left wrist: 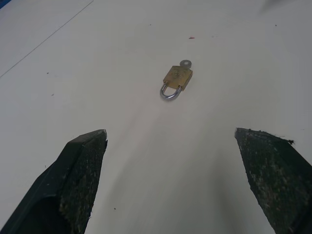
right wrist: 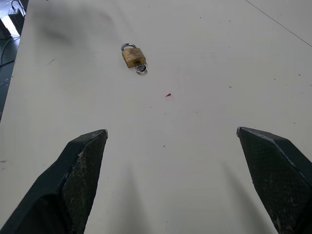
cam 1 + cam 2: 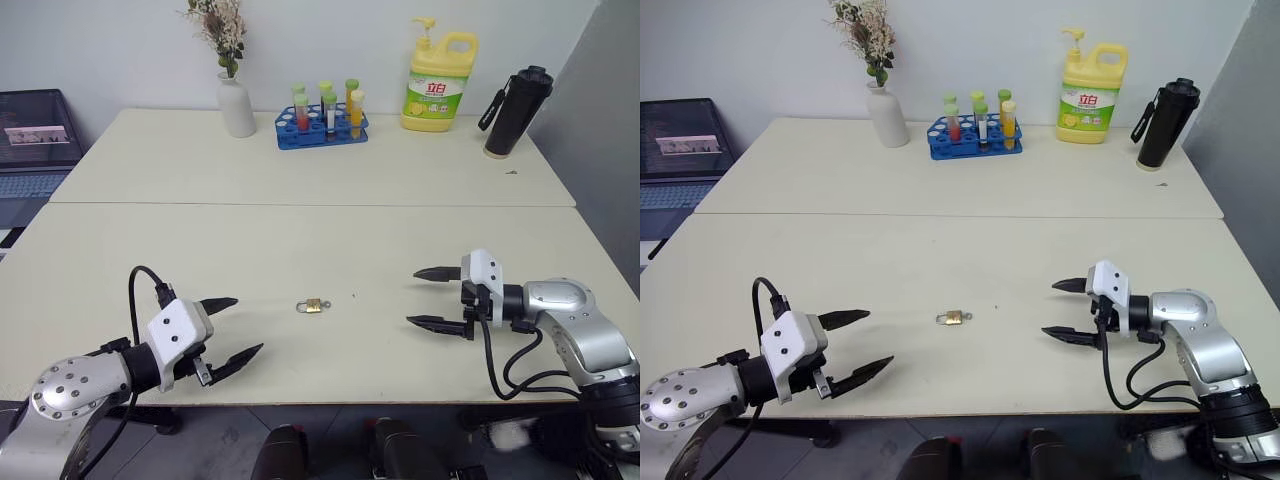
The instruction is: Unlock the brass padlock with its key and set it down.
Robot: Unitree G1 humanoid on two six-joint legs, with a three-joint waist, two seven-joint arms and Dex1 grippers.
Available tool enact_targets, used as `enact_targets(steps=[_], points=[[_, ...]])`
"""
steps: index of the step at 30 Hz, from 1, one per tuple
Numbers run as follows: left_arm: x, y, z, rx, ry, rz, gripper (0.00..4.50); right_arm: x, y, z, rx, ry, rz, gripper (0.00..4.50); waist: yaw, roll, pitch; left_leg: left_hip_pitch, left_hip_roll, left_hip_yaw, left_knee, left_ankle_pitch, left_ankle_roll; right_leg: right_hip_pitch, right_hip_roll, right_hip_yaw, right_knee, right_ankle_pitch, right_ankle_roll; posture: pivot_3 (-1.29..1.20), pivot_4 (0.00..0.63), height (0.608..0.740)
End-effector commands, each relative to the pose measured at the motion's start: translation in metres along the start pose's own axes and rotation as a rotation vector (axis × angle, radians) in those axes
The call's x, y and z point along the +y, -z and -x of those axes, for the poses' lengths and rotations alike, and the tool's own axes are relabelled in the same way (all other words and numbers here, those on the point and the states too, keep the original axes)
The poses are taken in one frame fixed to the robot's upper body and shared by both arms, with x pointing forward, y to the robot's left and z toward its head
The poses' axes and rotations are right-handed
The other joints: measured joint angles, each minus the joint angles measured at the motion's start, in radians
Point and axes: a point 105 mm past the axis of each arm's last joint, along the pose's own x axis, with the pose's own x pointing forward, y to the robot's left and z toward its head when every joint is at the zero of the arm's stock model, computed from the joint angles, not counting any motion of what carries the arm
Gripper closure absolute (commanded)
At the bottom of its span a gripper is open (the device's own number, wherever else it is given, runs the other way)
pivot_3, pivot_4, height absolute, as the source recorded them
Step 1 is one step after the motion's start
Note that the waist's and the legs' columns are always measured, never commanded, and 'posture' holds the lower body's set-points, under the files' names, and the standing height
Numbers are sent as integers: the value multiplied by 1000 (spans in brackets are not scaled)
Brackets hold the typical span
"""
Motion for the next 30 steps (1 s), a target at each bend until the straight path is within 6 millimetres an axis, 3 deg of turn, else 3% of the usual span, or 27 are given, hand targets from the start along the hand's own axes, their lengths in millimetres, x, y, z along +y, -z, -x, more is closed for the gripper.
enact_targets(steps=[1,12,17,22,30], points=[[-3,-8,3,-29,29,-47,133,3,-10,-1,-18,-18,55,11,0,0,0,0,0,0,0,0,0,0,0,0,0,0,0,0,150,740],[-2,-6,1,-12,12,-88,133,3,-17,-6,-48,-23,45,11,0,0,0,0,0,0,0,0,0,0,0,0,0,0,0,0,150,740],[9,-7,1,-5,18,-94,133,6,-21,-7,-51,-29,40,11,1,0,0,0,0,0,0,0,0,0,0,0,0,0,0,0,150,740],[13,-27,-9,-100,64,-70,133,14,-30,-12,-86,-33,-34,11,1,0,0,0,0,-1,0,0,0,0,0,0,0,0,0,0,150,740],[10,-22,-42,-90,178,-98,133,20,-32,-15,2,14,-61,11,2,0,0,0,-1,-1,1,0,0,0,0,-1,0,0,0,0,150,740]])
